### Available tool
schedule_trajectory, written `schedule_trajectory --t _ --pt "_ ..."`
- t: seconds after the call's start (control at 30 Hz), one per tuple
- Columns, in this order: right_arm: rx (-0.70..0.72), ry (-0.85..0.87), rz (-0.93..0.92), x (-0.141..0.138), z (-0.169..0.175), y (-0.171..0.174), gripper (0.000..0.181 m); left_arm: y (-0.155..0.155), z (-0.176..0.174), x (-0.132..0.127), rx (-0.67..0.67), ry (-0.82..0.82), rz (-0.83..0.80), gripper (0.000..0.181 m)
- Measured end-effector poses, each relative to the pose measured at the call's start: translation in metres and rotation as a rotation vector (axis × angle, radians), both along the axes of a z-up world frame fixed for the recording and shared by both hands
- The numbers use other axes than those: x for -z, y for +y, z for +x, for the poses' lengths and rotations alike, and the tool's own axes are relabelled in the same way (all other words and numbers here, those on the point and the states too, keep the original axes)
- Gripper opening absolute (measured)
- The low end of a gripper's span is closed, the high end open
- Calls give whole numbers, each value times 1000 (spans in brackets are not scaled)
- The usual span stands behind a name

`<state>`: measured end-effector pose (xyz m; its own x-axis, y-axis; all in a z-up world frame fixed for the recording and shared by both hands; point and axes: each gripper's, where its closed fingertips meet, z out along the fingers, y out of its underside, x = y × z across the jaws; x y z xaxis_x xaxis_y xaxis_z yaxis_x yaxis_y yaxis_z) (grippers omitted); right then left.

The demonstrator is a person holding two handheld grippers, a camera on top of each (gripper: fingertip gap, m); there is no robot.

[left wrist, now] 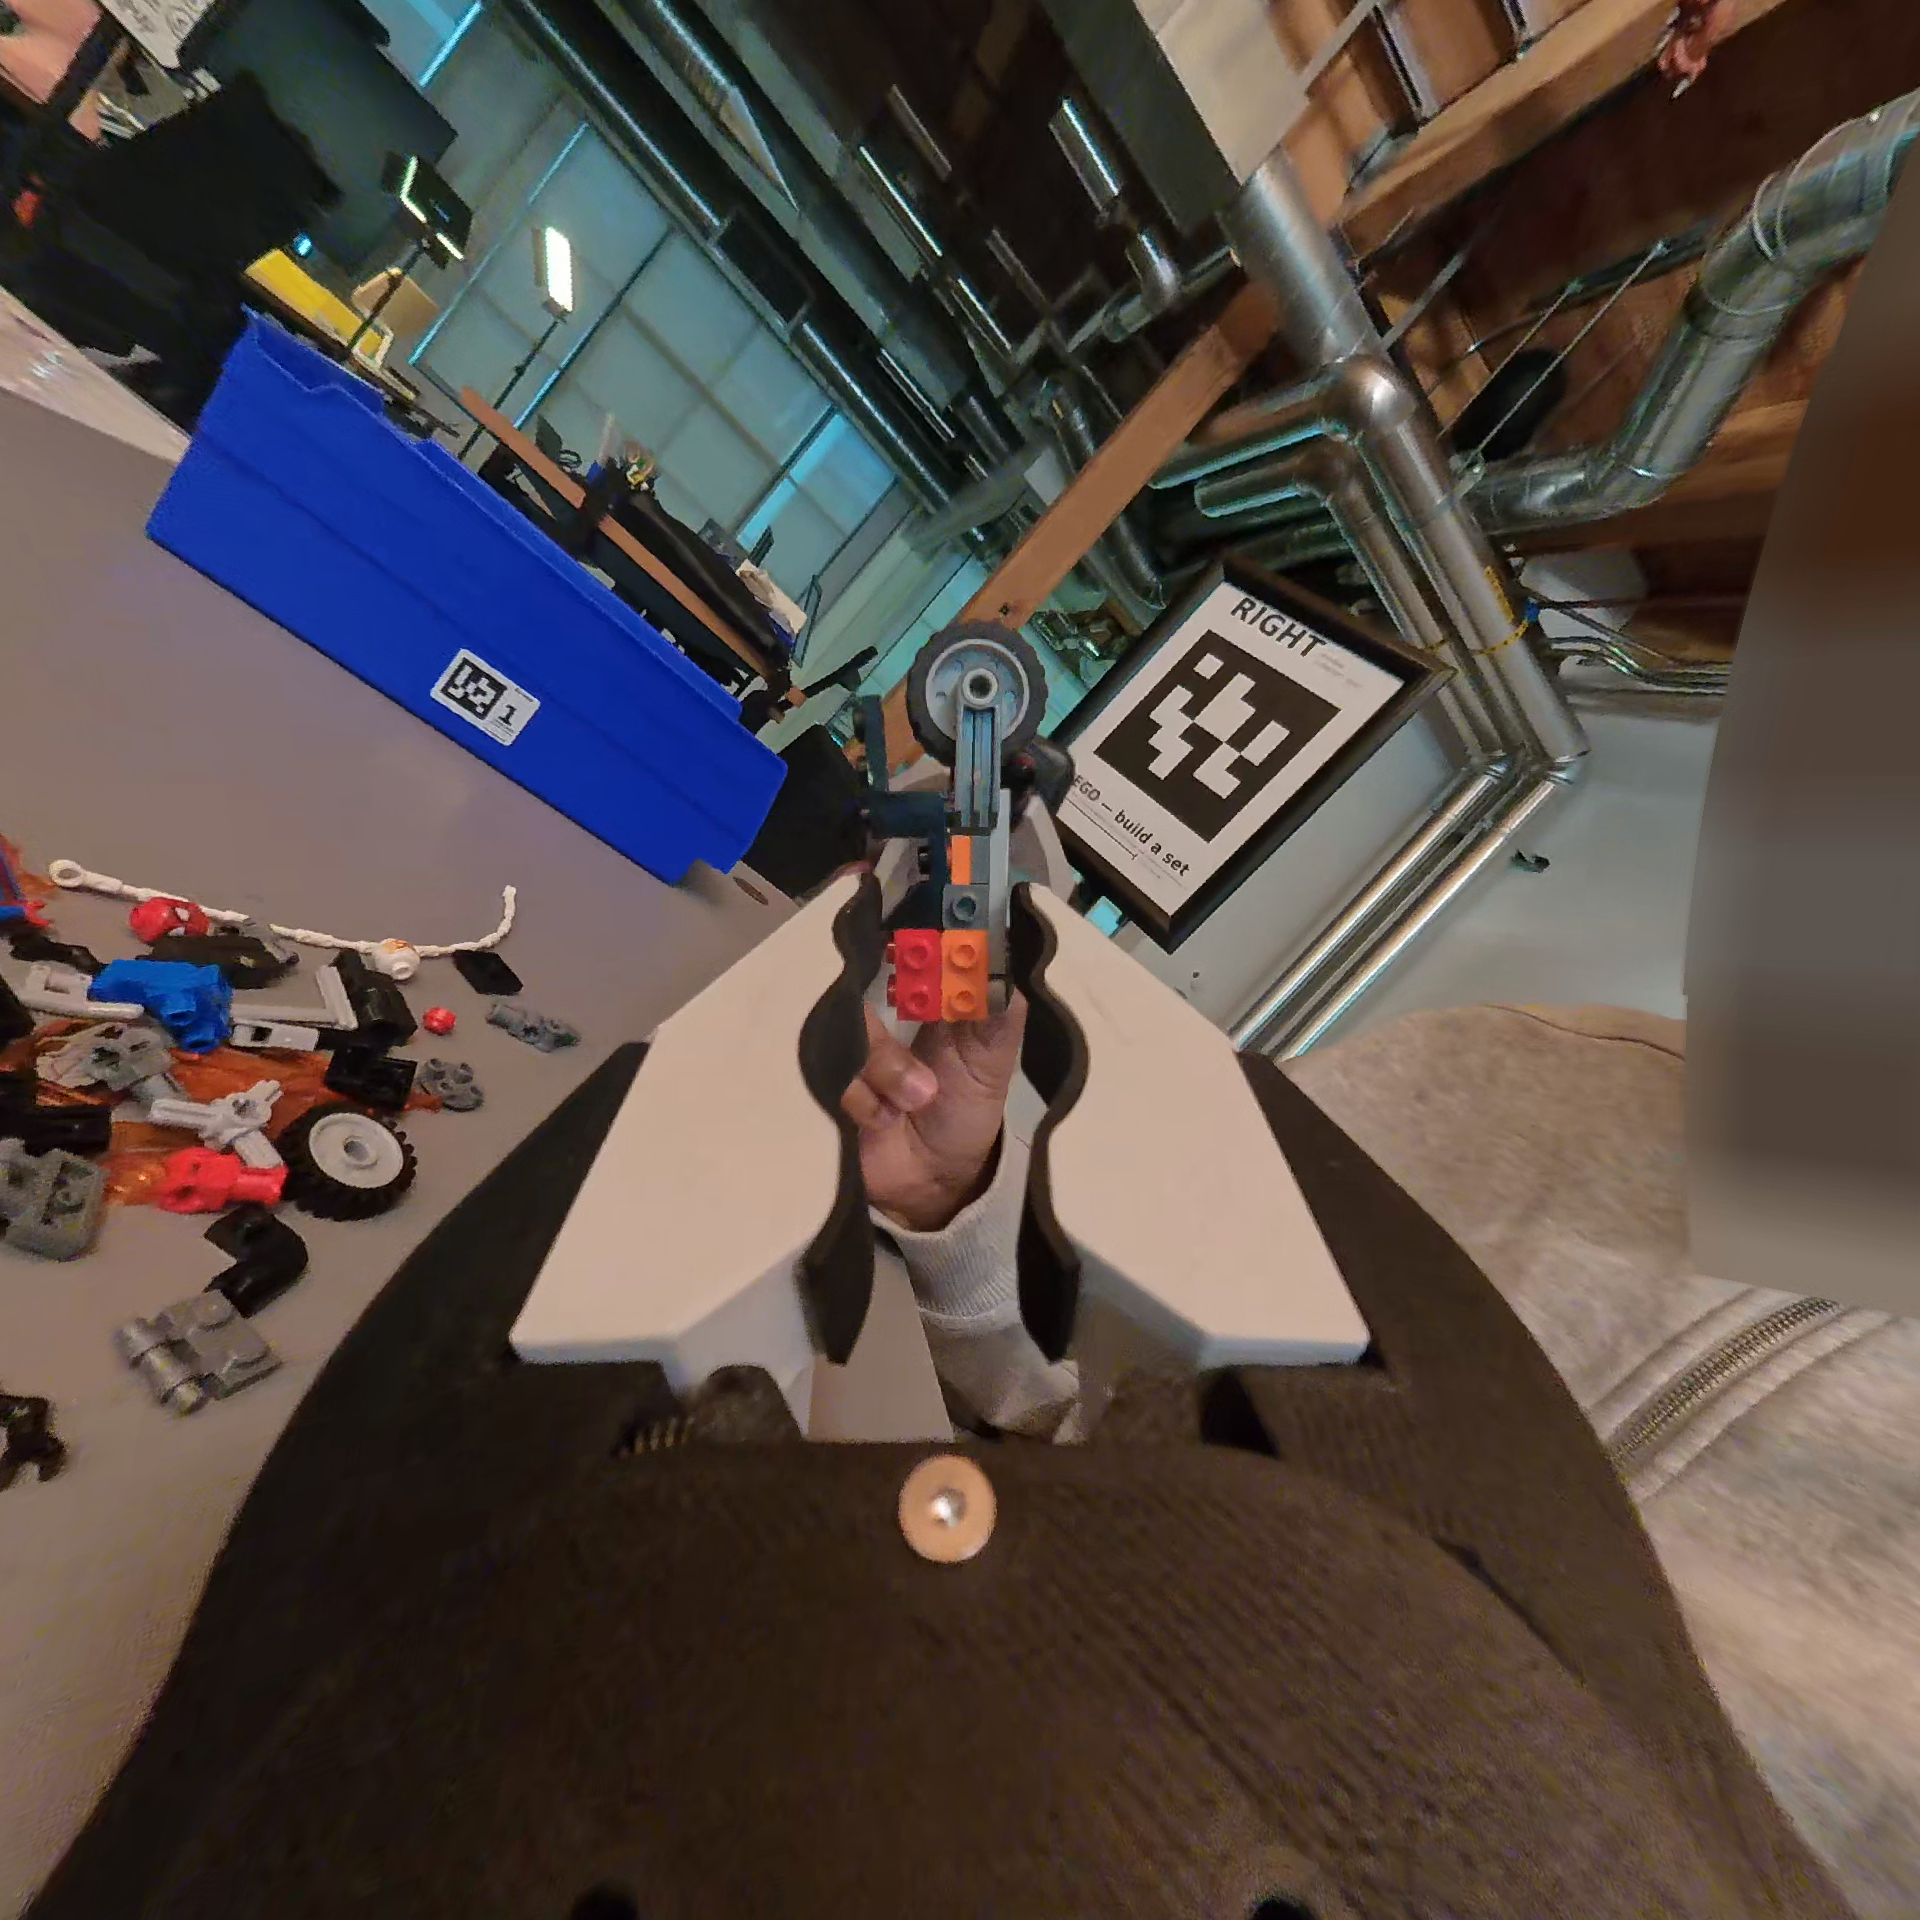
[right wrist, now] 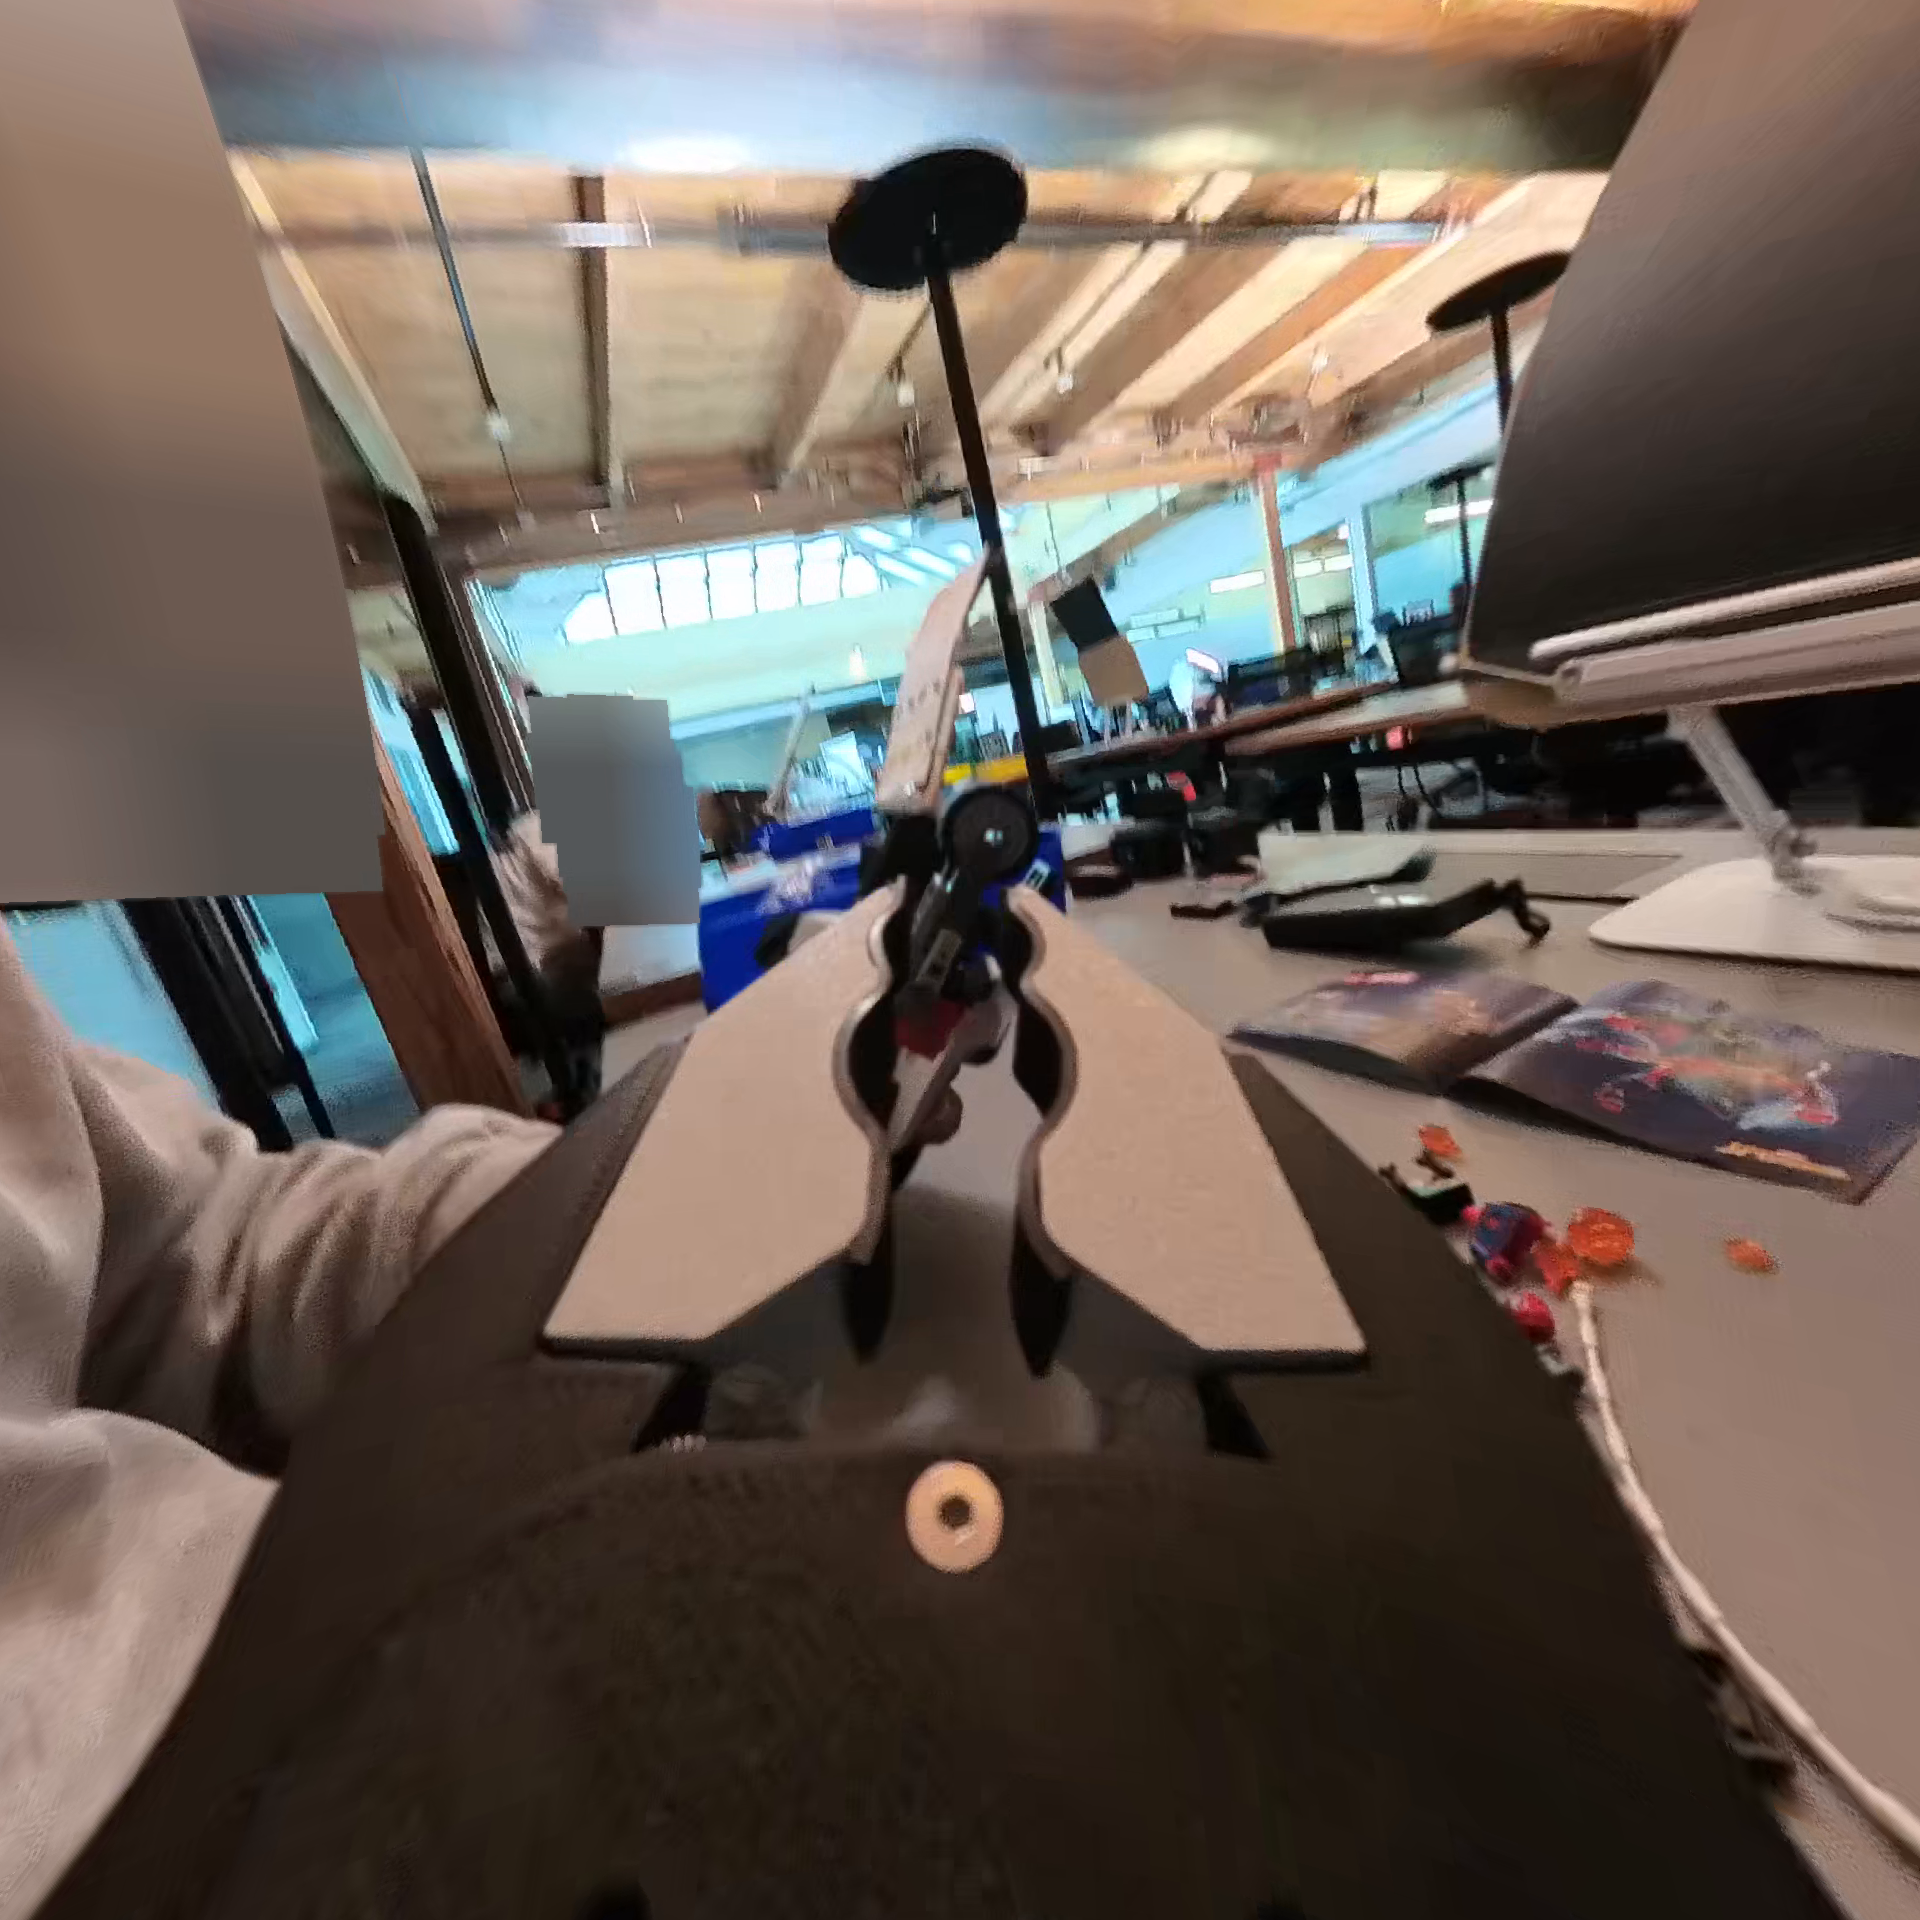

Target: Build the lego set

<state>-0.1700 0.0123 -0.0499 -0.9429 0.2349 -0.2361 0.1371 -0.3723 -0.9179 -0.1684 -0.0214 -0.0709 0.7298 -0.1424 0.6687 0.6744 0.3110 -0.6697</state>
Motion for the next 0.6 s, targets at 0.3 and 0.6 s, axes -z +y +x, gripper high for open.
schedule_trajectory --t 0.3,0.6 --pt "-78 7 174 23 12 -32 14 6 8 4 55 1 -22 22" --pt "-207 -143 77 22 13 -29 6 7 10 2 6 69 -55 21"
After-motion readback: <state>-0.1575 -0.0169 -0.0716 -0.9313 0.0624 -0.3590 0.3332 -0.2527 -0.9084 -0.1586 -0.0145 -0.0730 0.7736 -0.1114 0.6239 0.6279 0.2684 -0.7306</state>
